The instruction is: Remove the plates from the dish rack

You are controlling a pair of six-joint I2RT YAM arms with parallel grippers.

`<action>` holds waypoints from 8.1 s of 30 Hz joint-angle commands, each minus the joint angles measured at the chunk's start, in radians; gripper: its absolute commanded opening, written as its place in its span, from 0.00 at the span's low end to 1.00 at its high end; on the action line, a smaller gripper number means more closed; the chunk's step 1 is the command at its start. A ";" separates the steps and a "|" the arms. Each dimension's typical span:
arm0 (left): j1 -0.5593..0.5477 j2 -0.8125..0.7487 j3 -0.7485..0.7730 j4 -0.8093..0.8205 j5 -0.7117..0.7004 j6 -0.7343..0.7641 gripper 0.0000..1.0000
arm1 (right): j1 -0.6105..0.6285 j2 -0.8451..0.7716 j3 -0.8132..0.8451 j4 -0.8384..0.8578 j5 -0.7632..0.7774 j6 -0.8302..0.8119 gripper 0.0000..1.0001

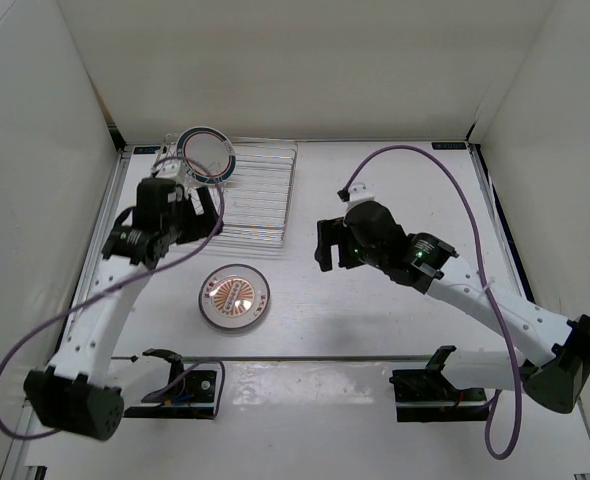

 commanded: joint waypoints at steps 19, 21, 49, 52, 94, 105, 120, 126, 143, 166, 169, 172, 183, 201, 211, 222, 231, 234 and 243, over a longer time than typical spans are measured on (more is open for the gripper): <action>0.525 0.875 0.591 0.685 0.859 0.103 1.00 | -0.120 -0.065 -0.140 0.131 0.190 -0.628 0.90; 0.511 0.913 0.574 0.764 0.830 0.157 1.00 | -0.148 -0.060 -0.152 0.141 0.155 -0.674 0.90; 0.425 1.288 0.832 0.888 0.579 0.244 0.87 | -0.254 -0.083 0.018 -0.092 0.213 -0.411 0.90; 0.422 1.286 0.804 0.913 0.590 0.220 0.80 | -0.255 -0.100 0.010 -0.107 0.227 -0.383 0.90; 0.551 1.121 0.491 1.446 0.826 -0.251 0.00 | -0.255 -0.096 -0.025 -0.112 0.173 -0.305 0.90; 0.547 1.101 0.580 1.503 0.717 -0.414 0.00 | -0.252 -0.105 -0.028 -0.113 0.169 -0.256 0.90; 0.390 1.006 0.449 1.480 0.697 -0.701 0.00 | -0.252 -0.341 -0.018 -0.354 0.304 0.028 0.90; 0.191 0.851 0.301 1.341 0.741 -0.698 0.00 | -0.252 -0.440 -0.056 -0.380 0.322 0.031 0.90; -0.334 0.495 -0.309 0.890 0.510 -0.478 0.00 | -0.252 -0.816 -0.176 -0.578 0.253 0.178 0.90; -0.408 0.626 -0.092 0.467 0.383 -0.347 0.73 | -0.246 -0.849 -0.169 -0.583 0.248 -0.030 0.90; -0.397 0.499 0.104 0.226 0.305 -0.215 0.89 | -0.246 -0.847 -0.191 -0.566 0.250 -0.038 0.90; -0.363 0.405 0.274 0.006 0.146 -0.112 1.00 | -0.246 -0.847 -0.215 -0.555 0.241 -0.027 0.90; 0.365 0.145 0.065 -0.068 0.049 0.006 1.00 | -0.246 -0.783 -0.291 -0.411 0.175 -0.068 0.90; 0.533 0.607 0.163 0.067 0.244 0.165 0.80 | -0.250 -0.688 -0.255 -0.374 0.178 -0.194 0.90; 0.574 0.780 0.327 0.043 0.234 0.083 0.42 | -0.250 -0.636 -0.234 -0.365 0.199 -0.213 0.90; 0.596 1.036 0.663 -0.109 0.241 0.076 0.40 | -0.252 -0.570 -0.209 -0.353 0.181 -0.222 0.90; 0.599 1.051 0.693 -0.083 0.231 0.014 1.00 | -0.252 -0.475 -0.162 -0.363 0.201 -0.202 0.90; 0.593 0.937 0.610 -0.046 0.165 0.026 1.00 | -0.254 -0.444 -0.120 -0.348 0.219 -0.231 0.90; 0.571 0.667 0.502 0.040 0.240 0.029 1.00 | -0.254 -0.321 -0.113 -0.420 0.253 -0.202 0.90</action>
